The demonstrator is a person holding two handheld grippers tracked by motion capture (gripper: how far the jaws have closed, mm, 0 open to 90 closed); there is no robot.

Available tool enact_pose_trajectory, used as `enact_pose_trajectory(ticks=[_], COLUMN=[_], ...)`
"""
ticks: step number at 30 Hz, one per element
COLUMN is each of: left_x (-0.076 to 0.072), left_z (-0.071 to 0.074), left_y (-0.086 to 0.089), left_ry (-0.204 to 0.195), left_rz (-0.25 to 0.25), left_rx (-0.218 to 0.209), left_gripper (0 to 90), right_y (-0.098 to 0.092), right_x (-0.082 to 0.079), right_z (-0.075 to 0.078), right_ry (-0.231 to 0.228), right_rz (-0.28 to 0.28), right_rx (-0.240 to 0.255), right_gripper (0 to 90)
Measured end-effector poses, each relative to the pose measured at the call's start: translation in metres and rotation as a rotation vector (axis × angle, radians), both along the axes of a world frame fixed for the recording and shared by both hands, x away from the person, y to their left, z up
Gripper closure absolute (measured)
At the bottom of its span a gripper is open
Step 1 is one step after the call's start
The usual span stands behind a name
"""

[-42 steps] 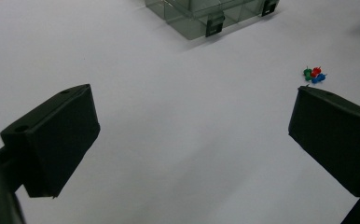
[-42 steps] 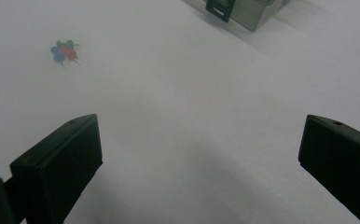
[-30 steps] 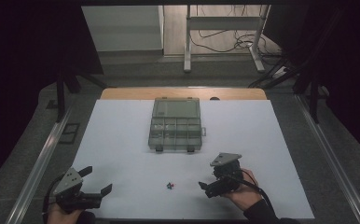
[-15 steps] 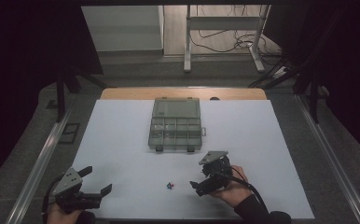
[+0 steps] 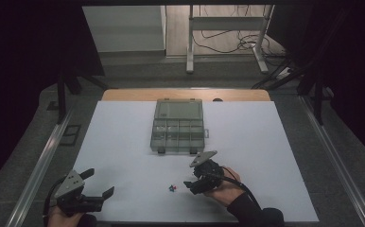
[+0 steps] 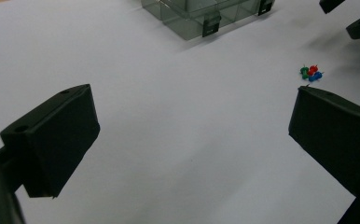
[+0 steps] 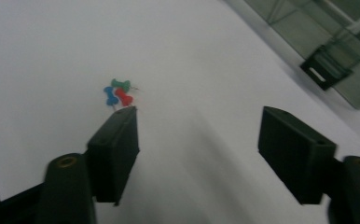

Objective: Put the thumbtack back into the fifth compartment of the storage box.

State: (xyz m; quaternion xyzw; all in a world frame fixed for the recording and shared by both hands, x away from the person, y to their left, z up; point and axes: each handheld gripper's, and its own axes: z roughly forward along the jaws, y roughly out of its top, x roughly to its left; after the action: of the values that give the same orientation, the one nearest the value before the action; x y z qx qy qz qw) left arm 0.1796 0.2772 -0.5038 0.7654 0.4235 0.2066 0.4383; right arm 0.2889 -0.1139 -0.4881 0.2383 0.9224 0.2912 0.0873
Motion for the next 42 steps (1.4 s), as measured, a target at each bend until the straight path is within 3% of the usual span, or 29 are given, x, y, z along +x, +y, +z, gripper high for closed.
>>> enact_pose_trajectory(ticks=[4,7,18,23,42], left_x=[0.000,0.000,0.000,0.000,0.000], left_z=[0.000,0.000,0.000,0.000,0.000], left_y=[0.000,0.000,0.000,0.001,0.001], left_ry=[0.000,0.000,-0.001,-0.002,-0.004], left_rz=[-0.001,-0.002,-0.003,-0.004,-0.006], left_rx=[0.001,0.001,-0.001,-0.003,-0.003], left_gripper=[2.0,1.9,2.0,1.9,1.9], right_y=[0.007,0.017,0.049,0.058,0.063], right_x=[0.002,0.004,0.006,0.005,0.004], right_z=[-0.001,-0.001,-0.009,-0.012,-0.024], right_ry=[0.030,0.057,0.088,0.094,0.090], right_rz=[0.037,0.088,0.217,0.250,0.273], right_rx=[-0.008,-0.011,-0.057,-0.077,-0.119], right_gripper=[41.5,52.9,75.9,79.7,82.2])
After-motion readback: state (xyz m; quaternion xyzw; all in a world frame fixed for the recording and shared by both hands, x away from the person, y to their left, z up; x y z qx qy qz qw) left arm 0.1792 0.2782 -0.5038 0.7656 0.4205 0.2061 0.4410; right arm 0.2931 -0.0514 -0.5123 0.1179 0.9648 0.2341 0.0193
